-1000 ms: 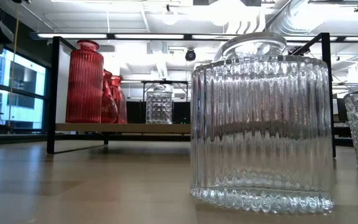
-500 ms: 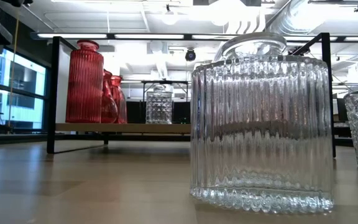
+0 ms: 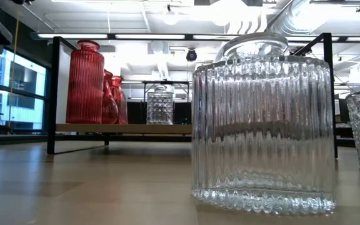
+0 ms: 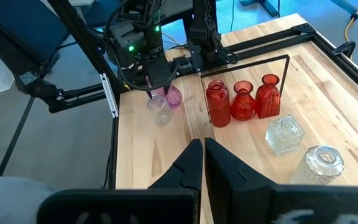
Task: Sort vases onto shelf
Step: Put the transparent vase aligned with the other transparent vase on the shelf
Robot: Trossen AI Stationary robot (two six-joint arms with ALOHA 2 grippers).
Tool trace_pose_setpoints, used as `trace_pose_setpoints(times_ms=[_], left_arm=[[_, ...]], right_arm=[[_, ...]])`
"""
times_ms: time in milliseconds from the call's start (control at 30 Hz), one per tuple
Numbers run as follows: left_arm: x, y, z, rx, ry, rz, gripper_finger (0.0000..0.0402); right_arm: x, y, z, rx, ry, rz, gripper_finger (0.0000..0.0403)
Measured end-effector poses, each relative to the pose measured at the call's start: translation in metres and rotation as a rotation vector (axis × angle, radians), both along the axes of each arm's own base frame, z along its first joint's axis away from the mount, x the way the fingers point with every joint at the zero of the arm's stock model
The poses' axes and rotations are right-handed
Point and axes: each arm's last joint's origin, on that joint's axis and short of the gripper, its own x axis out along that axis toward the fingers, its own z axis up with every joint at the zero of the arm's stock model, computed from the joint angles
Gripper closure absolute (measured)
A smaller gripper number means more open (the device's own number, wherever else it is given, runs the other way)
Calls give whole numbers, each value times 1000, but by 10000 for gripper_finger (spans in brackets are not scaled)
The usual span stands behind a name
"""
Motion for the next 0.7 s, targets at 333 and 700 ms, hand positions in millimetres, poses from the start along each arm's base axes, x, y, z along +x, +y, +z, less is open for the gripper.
trace_pose_setpoints(times_ms=[333, 700], left_arm=[[-1, 1, -11, -18, 2, 20, 216], [2, 0, -15, -38, -32, 36, 216]], right_arm=[[0, 0, 0, -17, -3, 9, 402], [0, 0, 1, -18, -12, 2, 402]])
